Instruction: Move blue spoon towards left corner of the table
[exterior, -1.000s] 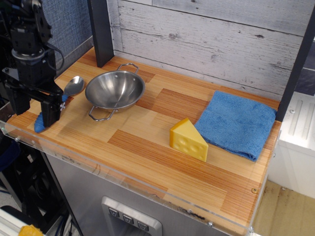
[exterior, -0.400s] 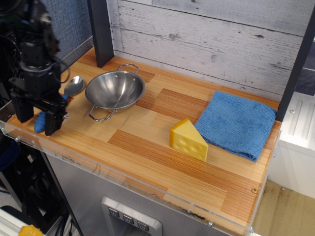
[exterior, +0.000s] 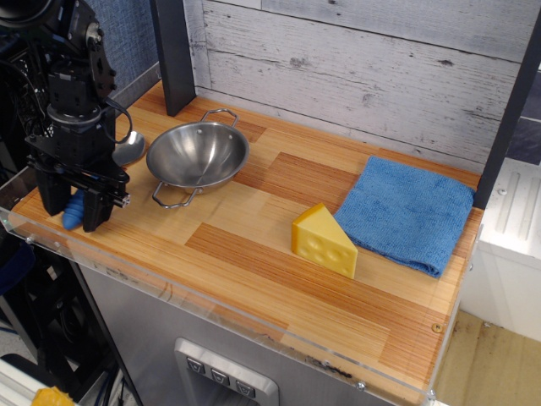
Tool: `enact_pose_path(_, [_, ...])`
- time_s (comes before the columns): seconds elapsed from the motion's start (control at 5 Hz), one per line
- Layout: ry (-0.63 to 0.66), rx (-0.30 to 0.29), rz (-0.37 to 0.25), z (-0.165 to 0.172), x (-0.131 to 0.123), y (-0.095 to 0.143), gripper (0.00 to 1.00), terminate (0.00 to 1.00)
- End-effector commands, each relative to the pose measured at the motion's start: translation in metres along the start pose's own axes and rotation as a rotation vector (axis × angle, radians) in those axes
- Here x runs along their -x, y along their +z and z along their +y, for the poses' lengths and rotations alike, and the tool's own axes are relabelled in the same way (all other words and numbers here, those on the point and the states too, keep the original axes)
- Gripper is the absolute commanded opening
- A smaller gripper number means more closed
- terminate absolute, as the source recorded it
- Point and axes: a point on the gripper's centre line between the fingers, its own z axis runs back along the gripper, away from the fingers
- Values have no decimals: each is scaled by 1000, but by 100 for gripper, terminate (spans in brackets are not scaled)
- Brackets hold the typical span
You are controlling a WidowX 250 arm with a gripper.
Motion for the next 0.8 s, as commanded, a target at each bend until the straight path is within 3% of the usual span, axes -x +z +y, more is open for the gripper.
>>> enact_pose_path(0.0, [11,11,-26,-2,5,15,0,0])
enact_pose_path(0.2, [90,32,-53,15,14,46,0,0])
enact_pose_path(0.4, [147,51,-121,28,30,89,0,0])
enact_pose_path(0.6, [141,67,-157,27,40,113,0,0])
